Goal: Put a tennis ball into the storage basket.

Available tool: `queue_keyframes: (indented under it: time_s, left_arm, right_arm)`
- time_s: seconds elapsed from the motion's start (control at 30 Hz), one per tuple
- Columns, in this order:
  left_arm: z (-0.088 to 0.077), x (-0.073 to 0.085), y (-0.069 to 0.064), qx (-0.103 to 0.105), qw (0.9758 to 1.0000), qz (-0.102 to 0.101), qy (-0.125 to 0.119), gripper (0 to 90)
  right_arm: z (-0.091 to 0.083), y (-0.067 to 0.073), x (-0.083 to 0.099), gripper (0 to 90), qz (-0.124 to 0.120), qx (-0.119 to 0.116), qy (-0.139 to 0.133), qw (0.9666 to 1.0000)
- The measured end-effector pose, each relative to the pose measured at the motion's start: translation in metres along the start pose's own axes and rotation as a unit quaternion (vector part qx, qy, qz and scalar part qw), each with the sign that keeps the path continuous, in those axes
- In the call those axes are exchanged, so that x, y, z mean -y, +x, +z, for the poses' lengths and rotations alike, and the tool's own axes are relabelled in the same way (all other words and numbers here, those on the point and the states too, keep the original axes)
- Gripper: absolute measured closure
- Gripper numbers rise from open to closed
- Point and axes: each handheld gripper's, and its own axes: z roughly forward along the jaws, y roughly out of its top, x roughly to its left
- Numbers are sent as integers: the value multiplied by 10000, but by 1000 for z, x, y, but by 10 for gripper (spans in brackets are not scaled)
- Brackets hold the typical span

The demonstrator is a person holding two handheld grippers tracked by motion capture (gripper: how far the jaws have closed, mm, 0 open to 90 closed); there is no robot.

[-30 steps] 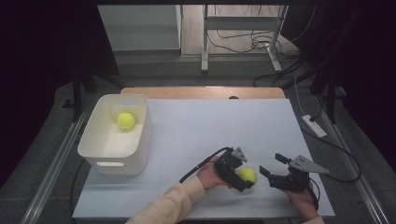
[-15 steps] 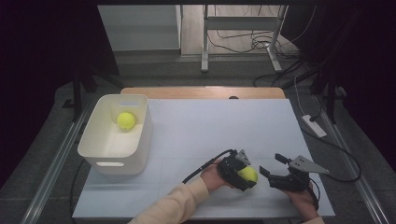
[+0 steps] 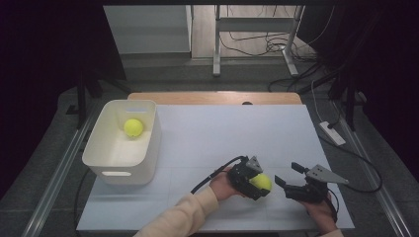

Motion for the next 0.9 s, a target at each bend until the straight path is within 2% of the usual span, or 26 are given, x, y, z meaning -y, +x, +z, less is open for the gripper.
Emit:
queue_keyframes:
  time_s: [0.4,0.9]
  left_arm:
    - [-25,2,5,-143,9995,-72,-265,274]
    - [-47,4,11,-273,9979,-193,-553,274]
  right_arm:
    - [0,0,0,146,-15,6,4,10000]
    - [0,0,0,146,-21,-3,9,10000]
